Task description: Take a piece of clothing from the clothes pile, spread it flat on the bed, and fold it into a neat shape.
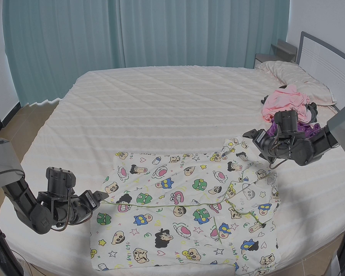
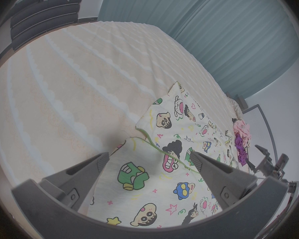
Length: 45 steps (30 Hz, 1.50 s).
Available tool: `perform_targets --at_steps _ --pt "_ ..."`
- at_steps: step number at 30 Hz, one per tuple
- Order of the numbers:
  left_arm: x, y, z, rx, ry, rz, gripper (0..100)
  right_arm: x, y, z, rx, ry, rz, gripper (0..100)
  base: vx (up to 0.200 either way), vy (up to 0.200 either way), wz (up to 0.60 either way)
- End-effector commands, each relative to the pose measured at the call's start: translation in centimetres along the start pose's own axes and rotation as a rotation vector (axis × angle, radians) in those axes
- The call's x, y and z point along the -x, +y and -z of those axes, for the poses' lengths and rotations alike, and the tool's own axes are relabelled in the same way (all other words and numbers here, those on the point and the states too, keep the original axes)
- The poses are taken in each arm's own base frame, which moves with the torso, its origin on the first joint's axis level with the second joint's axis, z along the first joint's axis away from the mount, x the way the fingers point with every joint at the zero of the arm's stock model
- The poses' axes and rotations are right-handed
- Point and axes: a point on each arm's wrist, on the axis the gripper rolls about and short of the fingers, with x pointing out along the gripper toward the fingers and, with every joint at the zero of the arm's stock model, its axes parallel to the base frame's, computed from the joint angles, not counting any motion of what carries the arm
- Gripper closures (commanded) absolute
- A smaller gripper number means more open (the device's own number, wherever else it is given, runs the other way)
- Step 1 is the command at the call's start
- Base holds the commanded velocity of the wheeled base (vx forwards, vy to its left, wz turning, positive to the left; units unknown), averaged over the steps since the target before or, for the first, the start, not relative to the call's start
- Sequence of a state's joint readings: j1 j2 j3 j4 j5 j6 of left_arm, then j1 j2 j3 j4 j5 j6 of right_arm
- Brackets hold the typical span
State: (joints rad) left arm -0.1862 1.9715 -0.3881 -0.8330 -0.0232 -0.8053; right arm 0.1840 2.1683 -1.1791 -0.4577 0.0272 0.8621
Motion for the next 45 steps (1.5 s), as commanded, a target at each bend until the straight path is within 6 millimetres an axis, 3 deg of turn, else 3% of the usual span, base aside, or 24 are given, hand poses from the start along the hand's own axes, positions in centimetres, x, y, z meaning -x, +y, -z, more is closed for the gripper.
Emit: perform_targets --at_steps 1,5,12,17,26,27,34,45 --pt "0.2 0.7 0.8 0.009 0.023 0.001 0 -6.1 0.0 2.0 -0.064 0.085 0.087 0 0.000 0.000 0.00" --pt "0.2 0.7 0.9 0.011 0.028 0.000 0 -7.4 0.4 2.2 -0.059 0.101 0.103 0 0.000 0.000 0.00" --pt "0.3 0.8 1.0 0.011 0.032 -0.003 0 -8.6 2.0 0.7 -0.059 0.075 0.081 0 0.000 0.000 0.00" --pt "0.2 0.8 0.9 0.016 0.031 -0.002 0 -10.1 1.8 1.2 -0.055 0.091 0.098 0 0.000 0.000 0.00" --pt "0.2 0.9 0.9 0.017 0.033 -0.005 0 -10.8 2.7 0.6 -0.054 0.070 0.066 0 0.000 0.000 0.00" --pt "0.2 0.9 1.0 0.017 0.033 -0.005 0 -11.0 2.6 0.7 -0.053 0.072 0.066 100 0.000 0.000 0.00" --pt "0.3 1.0 1.0 0.018 0.033 -0.007 0 -12.1 3.2 2.2 -0.036 0.102 0.066 100 0.000 0.000 0.00" --pt "0.3 1.0 0.9 0.021 0.031 -0.006 0 -10.9 4.8 0.8 -0.028 0.073 0.032 100 0.000 0.000 0.00"
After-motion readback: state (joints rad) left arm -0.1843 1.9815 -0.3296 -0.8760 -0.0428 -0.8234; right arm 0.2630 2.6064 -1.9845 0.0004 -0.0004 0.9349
